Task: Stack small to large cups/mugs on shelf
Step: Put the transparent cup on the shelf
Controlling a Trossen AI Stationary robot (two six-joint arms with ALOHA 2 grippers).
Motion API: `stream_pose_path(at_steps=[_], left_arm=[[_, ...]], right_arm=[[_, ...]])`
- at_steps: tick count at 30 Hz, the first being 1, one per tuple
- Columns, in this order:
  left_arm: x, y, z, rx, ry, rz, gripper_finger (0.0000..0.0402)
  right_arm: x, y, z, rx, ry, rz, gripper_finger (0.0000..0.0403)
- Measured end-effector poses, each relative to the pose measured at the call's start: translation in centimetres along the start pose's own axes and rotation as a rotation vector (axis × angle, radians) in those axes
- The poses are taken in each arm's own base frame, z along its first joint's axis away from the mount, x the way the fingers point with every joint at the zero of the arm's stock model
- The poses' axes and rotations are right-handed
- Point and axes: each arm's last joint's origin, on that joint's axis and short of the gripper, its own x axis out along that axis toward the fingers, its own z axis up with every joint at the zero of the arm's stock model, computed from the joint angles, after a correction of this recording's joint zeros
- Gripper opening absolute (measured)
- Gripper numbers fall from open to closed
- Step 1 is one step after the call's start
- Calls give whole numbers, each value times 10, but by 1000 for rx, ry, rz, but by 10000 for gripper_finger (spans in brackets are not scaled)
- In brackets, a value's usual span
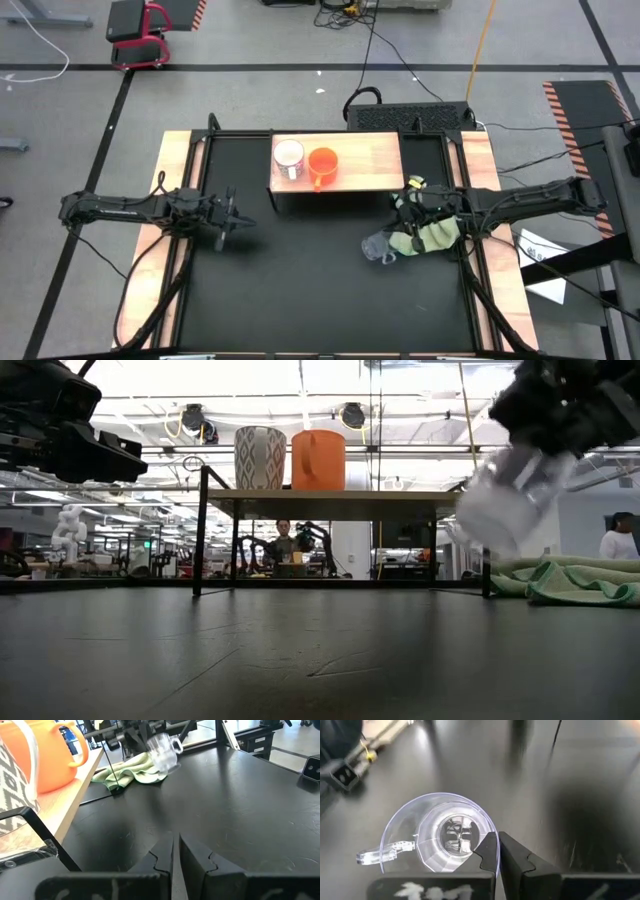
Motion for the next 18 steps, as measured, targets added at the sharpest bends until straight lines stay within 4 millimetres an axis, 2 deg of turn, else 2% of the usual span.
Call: stream_pose_path(at_steps=[9,18], left_arm=[[0,0,0,1,0,1,33],[0,0,0,11,2,1,33]], right_arm=[[-16,5,52,-140,-144,17,0],[-43,-7,114,-128,-77,-96,0]])
